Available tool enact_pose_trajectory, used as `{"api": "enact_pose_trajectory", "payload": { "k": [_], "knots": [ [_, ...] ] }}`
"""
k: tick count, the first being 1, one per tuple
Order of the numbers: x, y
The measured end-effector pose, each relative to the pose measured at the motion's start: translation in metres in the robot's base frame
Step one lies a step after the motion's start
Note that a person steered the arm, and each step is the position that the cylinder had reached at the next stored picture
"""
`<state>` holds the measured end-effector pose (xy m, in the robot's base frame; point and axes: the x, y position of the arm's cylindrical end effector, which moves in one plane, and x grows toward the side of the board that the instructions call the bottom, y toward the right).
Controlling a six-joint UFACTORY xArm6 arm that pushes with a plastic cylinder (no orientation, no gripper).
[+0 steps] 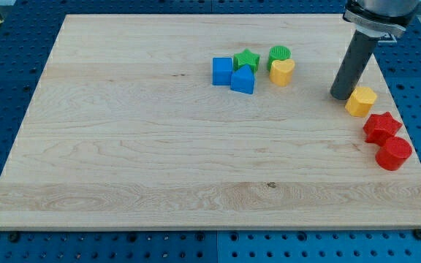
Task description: Slide your arm closer to the yellow heart
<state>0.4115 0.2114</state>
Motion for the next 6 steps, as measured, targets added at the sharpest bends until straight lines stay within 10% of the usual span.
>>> {"api": "enact_pose_trajectory", "payload": {
  "k": [6],
  "knots": [
    [-0.008,-0.038]
  ]
}}
